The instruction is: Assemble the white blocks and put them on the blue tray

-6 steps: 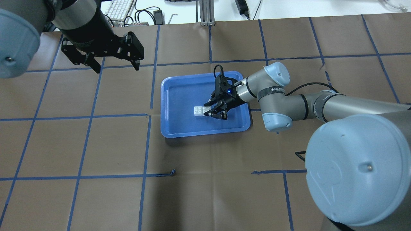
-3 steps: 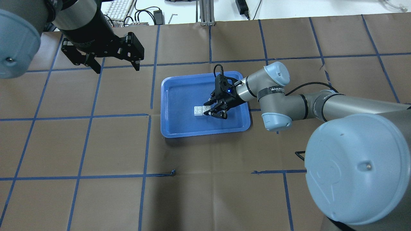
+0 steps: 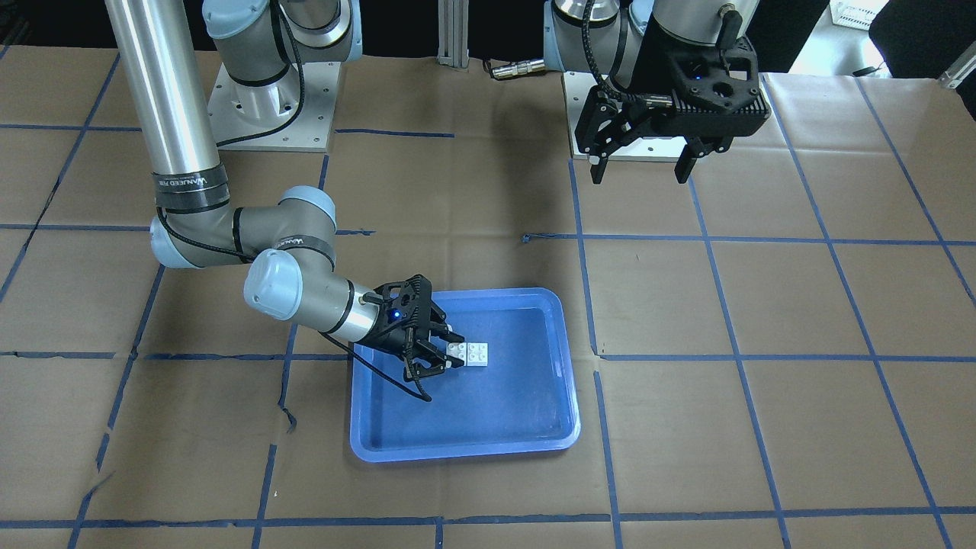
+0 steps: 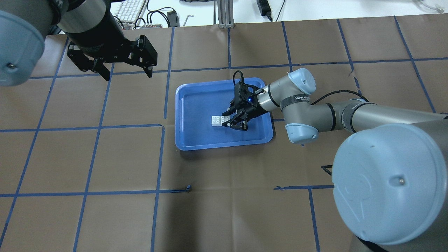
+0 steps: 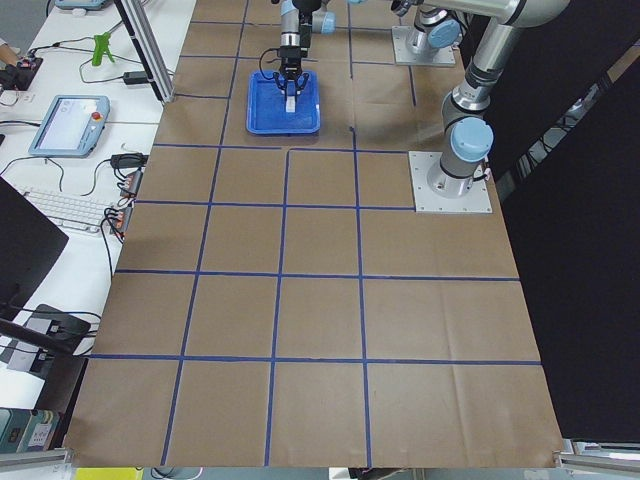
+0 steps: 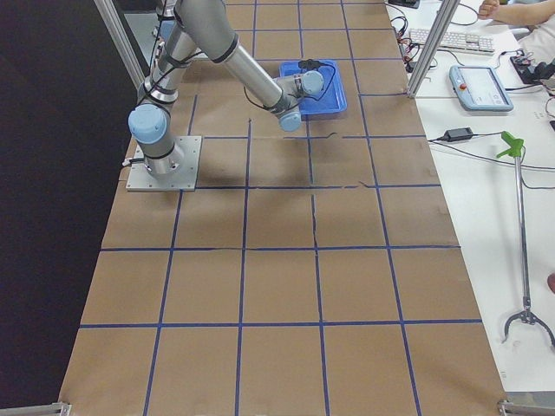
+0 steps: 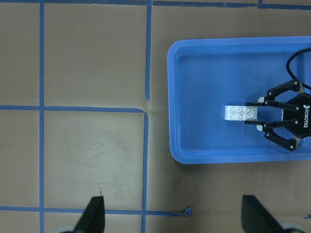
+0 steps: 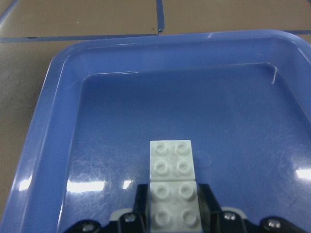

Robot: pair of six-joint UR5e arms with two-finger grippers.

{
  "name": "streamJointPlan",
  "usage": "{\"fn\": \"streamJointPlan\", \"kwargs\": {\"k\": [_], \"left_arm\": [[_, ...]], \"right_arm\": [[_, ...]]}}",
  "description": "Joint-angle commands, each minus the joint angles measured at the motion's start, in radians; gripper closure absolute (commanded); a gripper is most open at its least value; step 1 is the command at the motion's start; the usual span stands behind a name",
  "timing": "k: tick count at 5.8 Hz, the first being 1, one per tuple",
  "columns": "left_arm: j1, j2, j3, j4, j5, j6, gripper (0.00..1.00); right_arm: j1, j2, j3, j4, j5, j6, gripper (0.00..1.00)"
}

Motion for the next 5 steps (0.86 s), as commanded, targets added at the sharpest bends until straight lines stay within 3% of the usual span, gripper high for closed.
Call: {"fn": "streamJointPlan", "kwargs": {"k": [1, 2, 4, 5], "left_arm": [[0.000, 0.000, 0.000, 0.000, 0.001, 0.000, 0.01], [0.000, 0.000, -0.002, 0.000, 0.001, 0.000, 0.01], [0.000, 0.000, -0.002, 0.000, 0.001, 0.000, 0.01], [0.000, 0.000, -0.002, 0.000, 0.001, 0.000, 0.01]], "right_arm": [[0.000, 0.000, 0.001, 0.002, 0.005, 0.002, 0.40], [-0.001, 0.000, -0.002, 0.002, 0.007, 0.006, 0.05], [-0.004, -0.020, -0.039, 0.005, -0.015, 0.105, 0.00], [-0.014, -0.044, -0.086, 0.026, -0.077, 0.173, 0.00]]}}
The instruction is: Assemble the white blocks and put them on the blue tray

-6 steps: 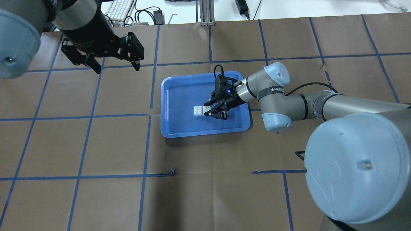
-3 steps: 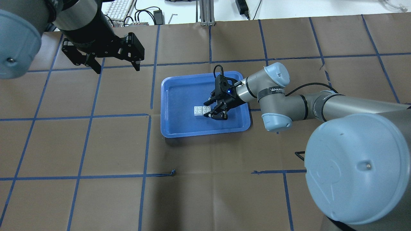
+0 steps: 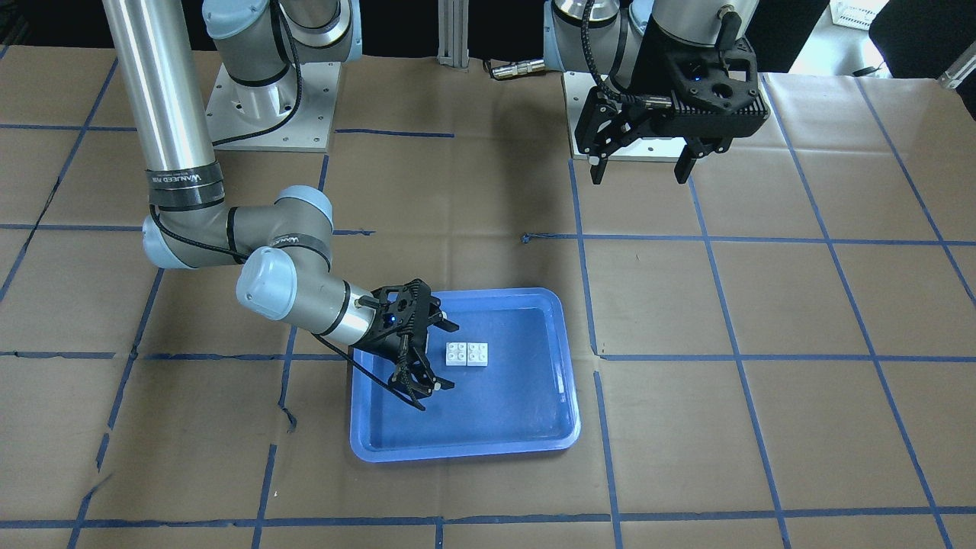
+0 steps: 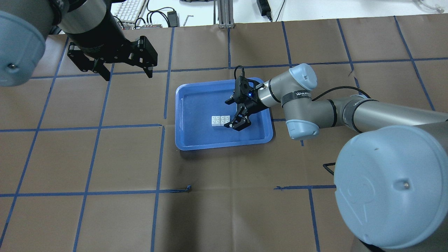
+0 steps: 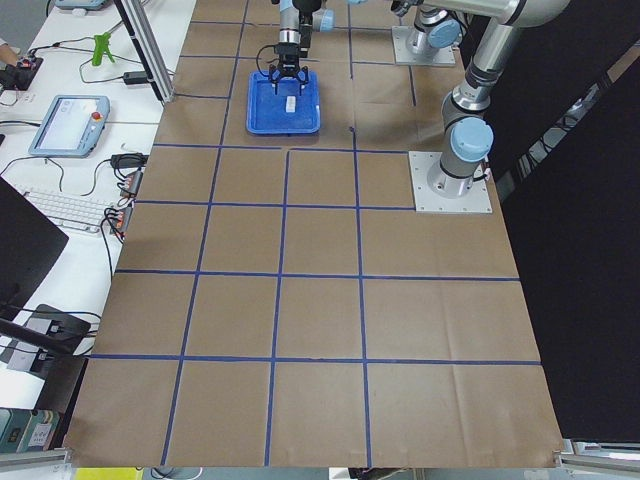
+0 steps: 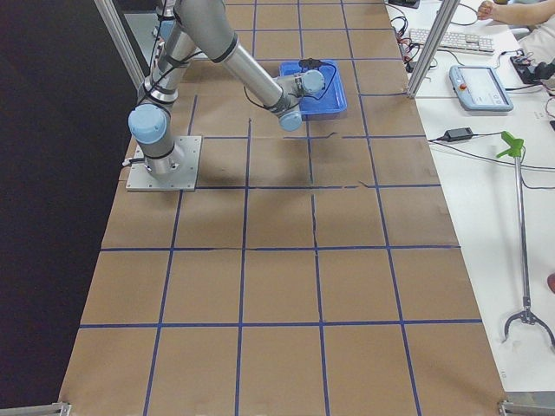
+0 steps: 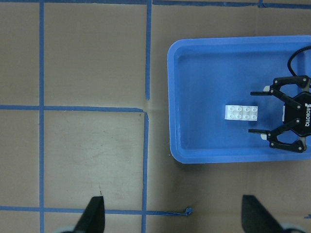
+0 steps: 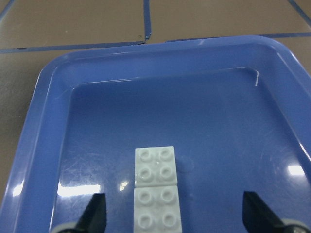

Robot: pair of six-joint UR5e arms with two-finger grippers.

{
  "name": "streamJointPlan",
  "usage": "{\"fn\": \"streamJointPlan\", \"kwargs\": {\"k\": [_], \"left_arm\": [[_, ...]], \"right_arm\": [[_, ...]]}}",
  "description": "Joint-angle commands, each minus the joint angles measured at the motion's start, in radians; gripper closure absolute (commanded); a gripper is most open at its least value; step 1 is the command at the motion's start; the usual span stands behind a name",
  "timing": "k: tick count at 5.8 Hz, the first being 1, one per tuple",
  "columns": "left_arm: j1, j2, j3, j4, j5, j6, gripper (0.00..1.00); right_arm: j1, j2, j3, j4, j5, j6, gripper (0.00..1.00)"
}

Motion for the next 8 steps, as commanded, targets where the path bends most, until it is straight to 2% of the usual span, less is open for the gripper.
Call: {"fn": "streamJointPlan", "kwargs": {"k": [1, 2, 3, 4, 5, 7, 8], "left_arm": [[0.000, 0.000, 0.000, 0.000, 0.000, 0.000, 0.01], [0.000, 0.000, 0.000, 0.002, 0.000, 0.000, 0.01], [0.000, 0.000, 0.000, 0.002, 0.000, 0.000, 0.01], [0.000, 0.000, -0.002, 0.002, 0.000, 0.000, 0.01], [0.000, 0.000, -0.002, 0.002, 0.000, 0.000, 0.01], [-0.002, 0.000, -0.002, 0.002, 0.000, 0.000, 0.01], [-0.002, 0.000, -0.002, 0.002, 0.000, 0.000, 0.01]], "right_arm": [[-0.010, -0.101, -0.066, 0.129, -0.161, 0.204, 0.00], [-0.021, -0.190, -0.083, 0.334, -0.286, 0.257, 0.00], [-0.048, -0.254, -0.117, 0.472, -0.416, 0.379, 0.00], [-0.082, -0.291, -0.150, 0.545, -0.514, 0.422, 0.00], [-0.129, -0.351, -0.176, 0.626, -0.611, 0.574, 0.00], [-0.156, -0.500, -0.222, 0.908, -0.711, 1.003, 0.00], [-0.144, -0.538, -0.271, 0.997, -0.710, 1.167, 0.00]]}}
